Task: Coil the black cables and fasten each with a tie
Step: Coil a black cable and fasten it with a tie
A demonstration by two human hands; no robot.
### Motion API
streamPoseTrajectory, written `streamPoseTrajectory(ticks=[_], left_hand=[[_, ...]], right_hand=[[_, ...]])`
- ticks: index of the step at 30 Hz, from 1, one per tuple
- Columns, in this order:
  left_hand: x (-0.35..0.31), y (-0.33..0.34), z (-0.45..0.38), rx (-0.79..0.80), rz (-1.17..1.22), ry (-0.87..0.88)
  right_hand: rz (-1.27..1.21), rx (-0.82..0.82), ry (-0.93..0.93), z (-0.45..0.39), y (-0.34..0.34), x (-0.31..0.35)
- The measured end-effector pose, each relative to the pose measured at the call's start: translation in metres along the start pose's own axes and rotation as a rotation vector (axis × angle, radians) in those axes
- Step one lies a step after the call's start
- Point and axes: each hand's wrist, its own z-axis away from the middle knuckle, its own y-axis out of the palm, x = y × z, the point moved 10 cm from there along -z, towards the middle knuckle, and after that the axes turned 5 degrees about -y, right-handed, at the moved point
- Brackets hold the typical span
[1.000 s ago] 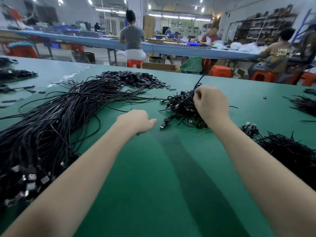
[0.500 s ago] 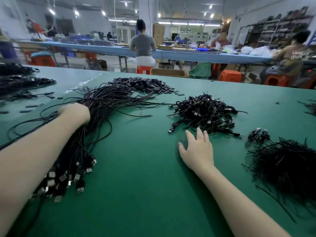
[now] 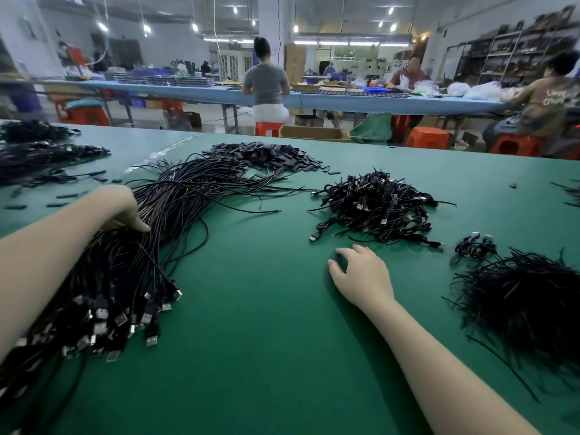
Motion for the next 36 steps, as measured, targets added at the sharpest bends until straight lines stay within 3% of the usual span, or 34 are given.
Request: streamPoseTrajectory(ticks=[3, 4, 7, 9, 12, 15, 17, 19, 22, 25, 28, 31, 34, 36], left_hand=[[0.006, 0.013, 0.002, 0.238, 0.358, -0.038], [0.004, 0.009, 0.002, 0.252, 0.433, -0.005], [-0.009, -0.036, 0.011, 0.135, 0.700, 0.176], [-0.019, -0.081, 0.028, 0.052, 1.018, 0.300], [-0.043, -0.138, 0.076, 0.056, 1.360, 0.547], [-0.082, -0.152, 0.132, 0.095, 1.290, 0.736], [-0.114, -0.139, 0.168, 0.125, 1.130, 0.840], [-0.144, -0.114, 0.204, 0.087, 0.892, 0.951], [-0.180, -0.077, 0.241, -0.045, 0.590, 1.063], [-0.205, -0.051, 0.253, 0.112, 0.604, 1.147], [-0.209, -0.049, 0.255, 0.186, 0.711, 1.232], [-0.209, -0.058, 0.247, 0.076, 0.743, 1.317], [-0.207, -0.059, 0.221, -0.089, 0.691, 1.211], [-0.203, -0.057, 0.203, -0.190, 0.609, 1.117]], right_hand=[[0.006, -0.005, -0.002, 0.000, -0.001, 0.000], [0.009, -0.003, -0.003, 0.000, -0.001, 0.000], [0.010, -0.008, -0.004, -0.001, 0.000, -0.001], [0.004, -0.015, -0.002, -0.002, 0.000, -0.002], [-0.024, -0.017, 0.004, 0.001, 0.000, -0.002], [-0.225, -0.174, -0.024, 0.006, -0.027, 0.007], [-0.377, -0.366, -0.147, 0.010, -0.070, 0.026], [-0.468, -0.441, -0.326, 0.014, -0.110, 0.055], [-0.612, -0.309, -0.491, 0.016, -0.143, 0.098], [-0.673, -0.117, -0.501, 0.010, -0.147, 0.108], [-0.685, -0.038, -0.425, 0.006, -0.146, 0.090], [-0.595, -0.084, -0.374, -0.001, -0.151, 0.066], [-0.736, -0.094, -0.236, -0.007, -0.156, 0.033], [-0.780, 0.011, -0.191, -0.006, -0.151, 0.023]])
